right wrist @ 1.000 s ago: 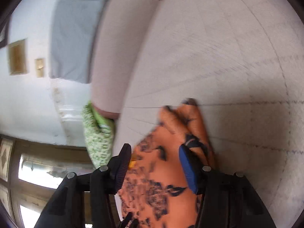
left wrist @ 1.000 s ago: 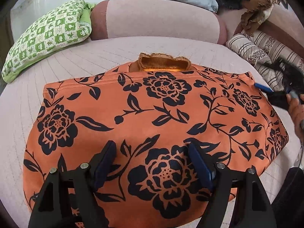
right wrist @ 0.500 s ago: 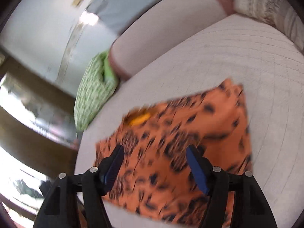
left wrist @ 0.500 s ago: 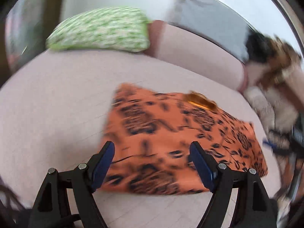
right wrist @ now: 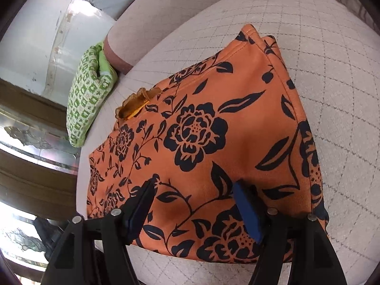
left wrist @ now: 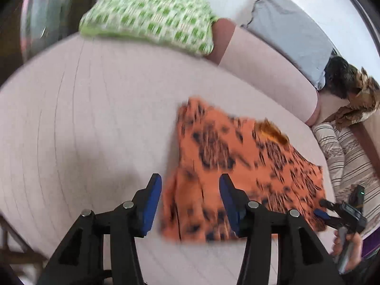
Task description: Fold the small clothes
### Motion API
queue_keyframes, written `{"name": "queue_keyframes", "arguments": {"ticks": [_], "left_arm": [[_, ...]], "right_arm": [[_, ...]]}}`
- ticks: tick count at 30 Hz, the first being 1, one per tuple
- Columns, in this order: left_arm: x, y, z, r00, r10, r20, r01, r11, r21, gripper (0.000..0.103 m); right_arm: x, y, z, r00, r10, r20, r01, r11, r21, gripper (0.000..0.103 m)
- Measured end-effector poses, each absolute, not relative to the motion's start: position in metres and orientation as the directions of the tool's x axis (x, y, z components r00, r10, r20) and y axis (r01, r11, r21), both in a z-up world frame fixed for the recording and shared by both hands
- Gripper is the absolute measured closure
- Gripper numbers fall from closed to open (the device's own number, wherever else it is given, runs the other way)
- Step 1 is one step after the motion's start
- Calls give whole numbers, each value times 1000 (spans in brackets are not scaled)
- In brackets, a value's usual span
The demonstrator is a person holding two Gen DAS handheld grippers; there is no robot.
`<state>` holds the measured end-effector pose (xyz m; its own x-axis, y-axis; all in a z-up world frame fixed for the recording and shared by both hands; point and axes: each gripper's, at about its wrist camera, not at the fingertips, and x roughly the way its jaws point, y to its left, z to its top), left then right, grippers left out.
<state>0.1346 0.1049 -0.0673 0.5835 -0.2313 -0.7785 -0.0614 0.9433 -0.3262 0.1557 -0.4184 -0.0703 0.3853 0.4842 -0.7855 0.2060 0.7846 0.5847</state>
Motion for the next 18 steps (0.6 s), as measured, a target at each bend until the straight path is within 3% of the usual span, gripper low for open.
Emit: {"name": "queue_keyframes", "arguments": {"ticks": [1, 3, 4, 6, 8, 9, 11, 13, 18], "left_arm": [[149, 106, -67, 584, -219, -782, -57, 949, -309, 52], [188, 105, -77, 555, -238, -797, -38, 950, -310, 64], [213, 102, -86, 518, -253, -817, -33, 948, -315, 75], [244, 96, -95, 496, -245, -833, -12, 957, -289, 79], [269, 90, -107, 487, -207, -849, -5, 971, -240, 94], [282, 86, -119, 453, -175, -874, -8, 980, -200, 97], [297, 89, -139, 420, -141, -897, -42, 984, -174, 95], [296, 87, -131, 446, -114, -888, -34, 989, -144, 95], [272, 76, -104, 510, -66, -857, -26, 995, -92, 84]], "right_arm": [[157, -416, -70, 383, 481, -789, 197, 792, 578, 30], [156, -417, -68, 381, 476, -793, 186, 801, 570, 30], [156, -417, -68, 381, 476, -793, 182, 802, 569, 30], [155, -417, -68, 382, 478, -791, 176, 802, 571, 30], [154, -418, -69, 386, 487, -783, 174, 796, 580, 30], [154, -418, -70, 386, 492, -780, 173, 792, 585, 30], [153, -420, -71, 391, 506, -768, 176, 779, 603, 30], [153, -422, -72, 395, 519, -758, 172, 768, 616, 30], [152, -423, -66, 398, 526, -751, 185, 756, 628, 31]]}}
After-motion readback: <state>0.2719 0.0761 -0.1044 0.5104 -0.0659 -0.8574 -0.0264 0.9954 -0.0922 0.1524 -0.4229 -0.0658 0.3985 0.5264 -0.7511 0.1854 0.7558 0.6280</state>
